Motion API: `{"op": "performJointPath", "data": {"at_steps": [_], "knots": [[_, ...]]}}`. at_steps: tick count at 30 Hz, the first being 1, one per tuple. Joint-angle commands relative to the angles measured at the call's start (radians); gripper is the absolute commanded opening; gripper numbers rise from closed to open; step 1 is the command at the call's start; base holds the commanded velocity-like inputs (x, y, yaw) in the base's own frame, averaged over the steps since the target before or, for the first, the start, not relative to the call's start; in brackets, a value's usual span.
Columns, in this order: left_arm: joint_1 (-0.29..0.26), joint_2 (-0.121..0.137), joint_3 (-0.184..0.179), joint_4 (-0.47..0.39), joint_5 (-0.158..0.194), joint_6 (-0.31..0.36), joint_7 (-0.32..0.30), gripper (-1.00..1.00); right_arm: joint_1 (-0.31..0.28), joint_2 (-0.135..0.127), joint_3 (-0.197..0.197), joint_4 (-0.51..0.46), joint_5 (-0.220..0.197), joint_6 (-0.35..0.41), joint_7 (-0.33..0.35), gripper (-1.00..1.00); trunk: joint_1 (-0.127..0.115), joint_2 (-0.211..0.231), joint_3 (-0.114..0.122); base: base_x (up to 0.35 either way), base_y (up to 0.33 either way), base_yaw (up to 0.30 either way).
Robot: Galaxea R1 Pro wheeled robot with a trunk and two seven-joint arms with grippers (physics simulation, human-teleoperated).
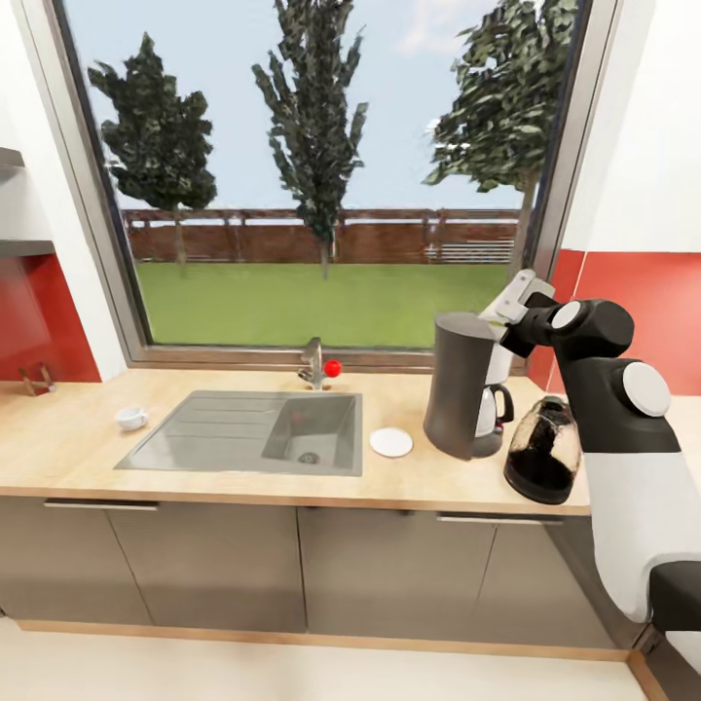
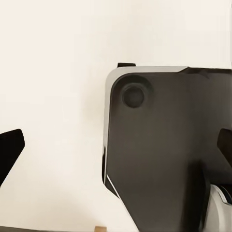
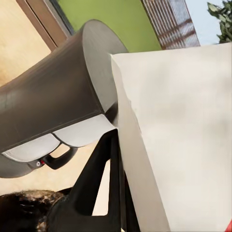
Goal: Set up a coffee station on the kitchen countertop: keep the coffee maker on the countertop, move the bottle of coffee from the kitchen shelf to the counter next to the coffee maker, place a paper coffee filter on top of the coffee maker, put the saucer next to the coffee maker with the coffee cup on the saucer, and place the electric kettle next to the coffee maker.
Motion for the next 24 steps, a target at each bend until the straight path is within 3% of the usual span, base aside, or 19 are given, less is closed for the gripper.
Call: {"op": "performJointPath", "data": {"at_steps": [1,5,9,14,19,24], "knots": [[0.000,0.000,0.000,0.001,0.005,-0.003,0.001,1.00,-0.001,-0.001,0.003,0.000,0.002,0.011,0.005,-1.00,0.001,-0.001,0.000,0.266,-0.088,0.000],[0.000,0.000,0.000,0.001,0.007,-0.002,0.001,1.00,-0.001,-0.001,0.008,0.001,0.006,0.011,0.005,-1.00,0.001,-0.001,0.000,0.288,-0.116,0.000],[0.000,-0.001,0.000,0.001,0.007,-0.003,0.001,1.00,-0.001,-0.001,0.008,0.002,0.039,0.011,0.005,-1.00,0.001,-0.001,0.000,0.291,-0.161,0.000],[0.003,-0.001,-0.002,0.007,0.006,-0.010,-0.001,1.00,-0.001,0.009,0.037,-0.006,0.078,-0.037,0.033,-1.00,0.001,-0.001,0.000,0.000,0.000,0.000],[0.002,-0.002,-0.001,0.003,0.007,-0.012,0.004,1.00,-0.001,0.009,0.008,-0.032,0.077,-0.029,0.016,-1.00,0.001,-0.001,0.000,0.000,0.000,0.000],[0.002,-0.002,-0.001,0.003,0.007,-0.012,0.005,1.00,-0.001,0.003,-0.013,-0.060,0.107,-0.022,-0.012,-1.00,0.001,-0.001,0.000,0.000,0.000,0.000]]}}
